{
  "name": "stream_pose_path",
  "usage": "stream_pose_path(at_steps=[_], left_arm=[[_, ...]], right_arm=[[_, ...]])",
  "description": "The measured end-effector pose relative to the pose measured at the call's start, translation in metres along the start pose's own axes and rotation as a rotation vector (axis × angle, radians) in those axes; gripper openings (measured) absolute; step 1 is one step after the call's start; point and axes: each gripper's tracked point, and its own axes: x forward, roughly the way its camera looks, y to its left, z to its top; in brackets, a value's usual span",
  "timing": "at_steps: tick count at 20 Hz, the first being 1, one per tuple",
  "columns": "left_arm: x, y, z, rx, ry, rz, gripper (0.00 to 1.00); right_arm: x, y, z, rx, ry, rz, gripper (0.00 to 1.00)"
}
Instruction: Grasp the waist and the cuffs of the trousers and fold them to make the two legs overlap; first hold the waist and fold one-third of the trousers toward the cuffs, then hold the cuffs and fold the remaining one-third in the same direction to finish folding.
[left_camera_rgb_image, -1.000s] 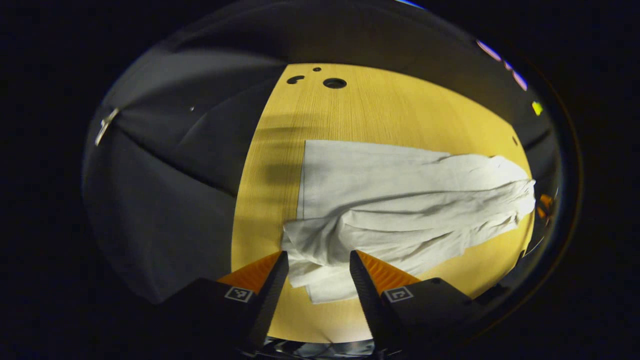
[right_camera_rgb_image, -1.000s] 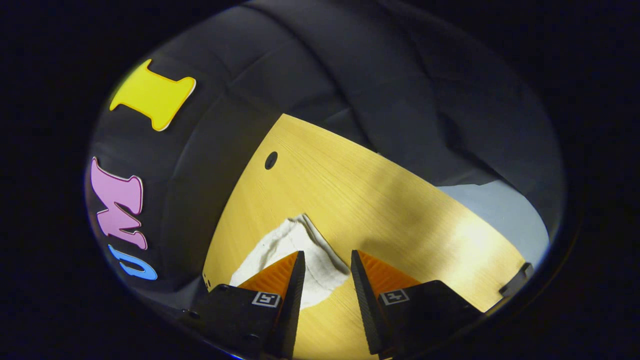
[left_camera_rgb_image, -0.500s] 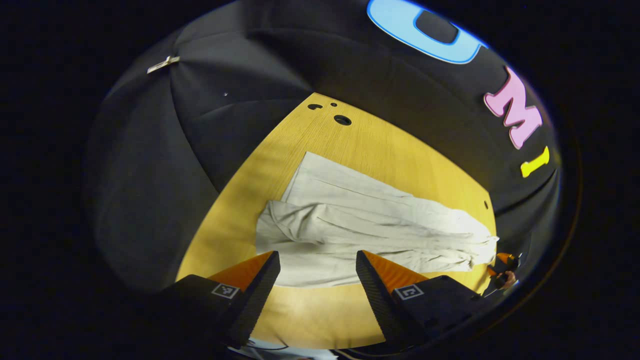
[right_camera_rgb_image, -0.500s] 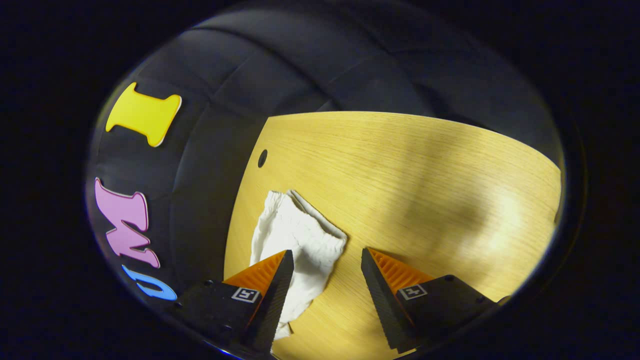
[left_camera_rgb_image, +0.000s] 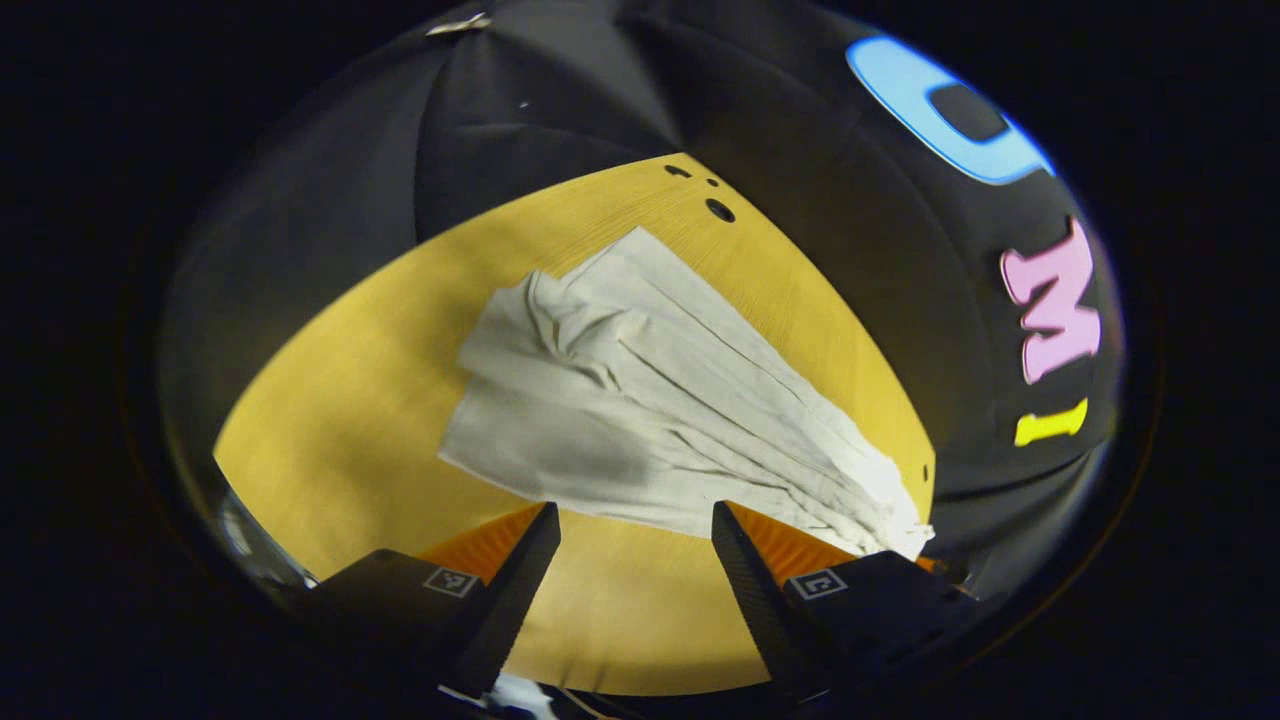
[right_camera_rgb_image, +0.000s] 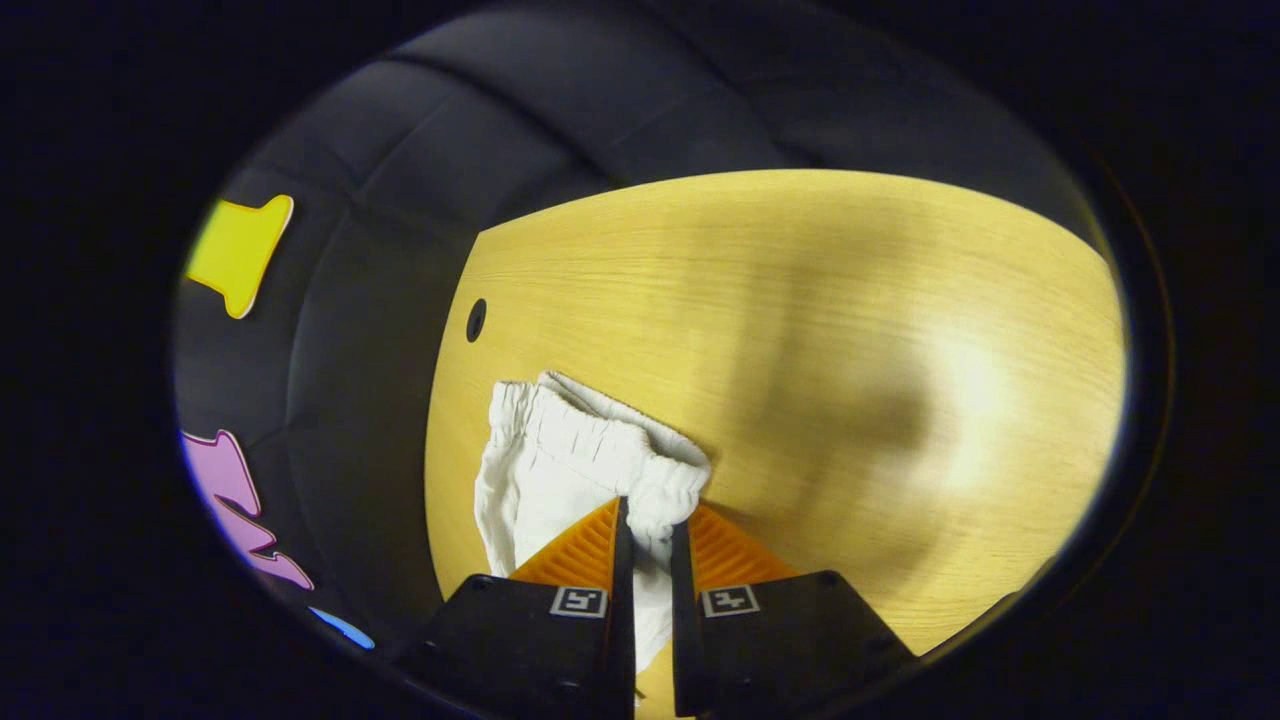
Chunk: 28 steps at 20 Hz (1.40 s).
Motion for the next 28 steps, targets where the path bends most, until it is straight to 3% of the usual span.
stream_pose_path(at_steps=[1,5,6,11,16,20,21,23,25,28], left_arm=[[-0.001,0.000,-0.002,-0.051,-0.009,-0.011,0.96],[0.006,0.010,0.003,-0.267,-0.074,-0.046,0.92],[0.010,0.012,0.006,-0.313,-0.090,-0.052,0.96],[0.023,0.010,0.038,-0.460,-0.178,-0.097,0.93],[0.041,0.006,0.071,-0.530,-0.200,-0.044,0.92],[0.058,-0.003,0.087,-0.451,-0.168,0.067,0.90],[0.061,-0.001,0.088,-0.427,-0.157,0.116,0.84],[0.069,0.013,0.080,-0.420,-0.107,0.228,0.51],[0.072,0.006,0.089,-0.428,-0.160,0.210,0.18],[0.071,0.003,0.087,-0.486,-0.192,0.146,0.08]], right_arm=[[0.002,0.005,-0.003,0.010,0.000,0.014,0.12],[0.003,0.004,-0.003,0.016,-0.002,0.029,0.12],[0.004,0.004,-0.003,0.016,-0.002,0.030,0.13],[0.004,0.004,-0.002,0.016,-0.001,0.037,0.13],[0.004,0.004,-0.001,0.019,-0.001,0.046,0.13],[0.003,0.004,-0.001,0.022,-0.001,0.049,0.13],[0.003,0.005,0.000,0.022,-0.002,0.050,0.13],[0.003,0.005,0.000,0.022,-0.005,0.052,0.13],[0.003,0.005,0.000,0.019,-0.009,0.056,0.13],[0.001,0.006,0.002,0.013,-0.023,0.068,0.12]])
